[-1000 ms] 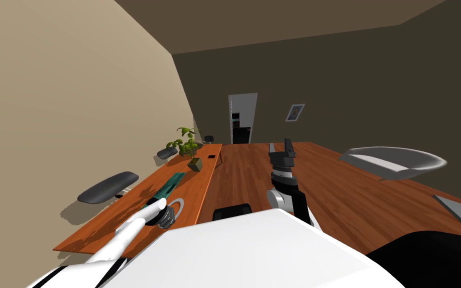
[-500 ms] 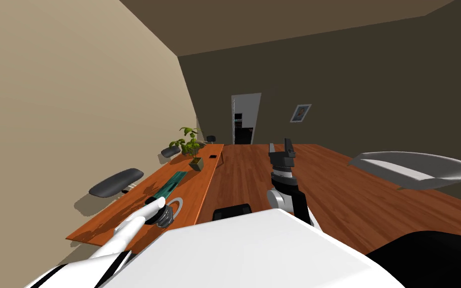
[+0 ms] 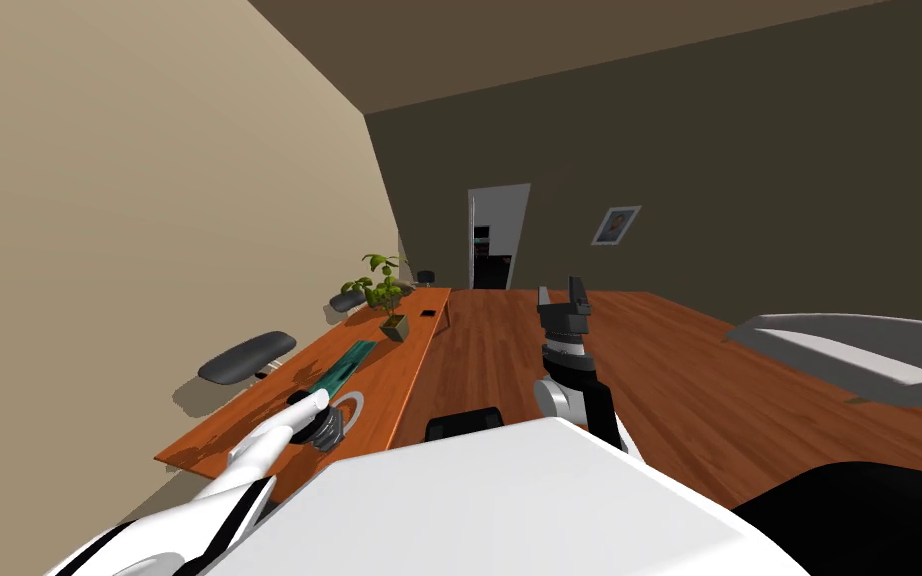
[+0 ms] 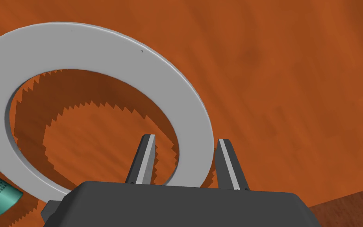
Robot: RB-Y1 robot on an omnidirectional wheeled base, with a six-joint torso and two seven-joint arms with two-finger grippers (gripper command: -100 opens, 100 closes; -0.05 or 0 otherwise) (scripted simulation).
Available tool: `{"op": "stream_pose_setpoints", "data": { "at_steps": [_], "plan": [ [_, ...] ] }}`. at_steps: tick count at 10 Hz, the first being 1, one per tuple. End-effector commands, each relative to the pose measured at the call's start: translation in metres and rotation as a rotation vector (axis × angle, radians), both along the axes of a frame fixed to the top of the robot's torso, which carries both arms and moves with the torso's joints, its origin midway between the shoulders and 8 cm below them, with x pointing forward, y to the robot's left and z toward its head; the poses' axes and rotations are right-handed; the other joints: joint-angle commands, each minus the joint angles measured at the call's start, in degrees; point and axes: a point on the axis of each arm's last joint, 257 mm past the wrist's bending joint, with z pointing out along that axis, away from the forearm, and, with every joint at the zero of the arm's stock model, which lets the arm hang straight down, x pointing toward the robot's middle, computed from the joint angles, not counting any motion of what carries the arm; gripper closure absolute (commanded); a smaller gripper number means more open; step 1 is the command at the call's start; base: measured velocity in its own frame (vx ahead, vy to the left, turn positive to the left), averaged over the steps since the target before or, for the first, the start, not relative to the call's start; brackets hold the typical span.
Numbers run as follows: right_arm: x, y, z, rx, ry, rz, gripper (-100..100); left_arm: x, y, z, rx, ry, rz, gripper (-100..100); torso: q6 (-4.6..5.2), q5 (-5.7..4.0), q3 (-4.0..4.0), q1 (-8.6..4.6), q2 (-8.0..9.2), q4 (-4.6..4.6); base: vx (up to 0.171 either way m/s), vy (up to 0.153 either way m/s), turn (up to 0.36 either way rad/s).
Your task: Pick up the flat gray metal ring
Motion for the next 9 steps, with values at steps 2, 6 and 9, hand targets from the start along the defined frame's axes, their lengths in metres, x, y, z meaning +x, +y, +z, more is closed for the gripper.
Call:
{"op": "stream_pose_setpoints", "data": {
  "at_steps": [2,6,9],
  "plan": [
    [0.0000,0.0000,0.0000,0.000,0.000,0.000,0,0.0013,0.0041,0.0028,0.001,0.010,-0.034,100,0.02,0.00,0.01,0.00,0.01,0.01,0.032,-0.039,0.092],
    [0.0000,0.0000,0.0000,0.000,0.000,0.000,0,0.0033,0.0051,0.0057,-0.010,0.018,-0.072,100,0.02,0.02,-0.01,0.02,0.00,-0.01,0.030,-0.034,0.085],
    [0.0000,0.0000,0.0000,0.000,0.000,0.000,0,0.0057,0.0042,0.0075,-0.027,0.009,-0.075,100,0.00,0.03,-0.04,0.00,-0.04,-0.03,0.030,-0.038,0.079]
  ]
}}
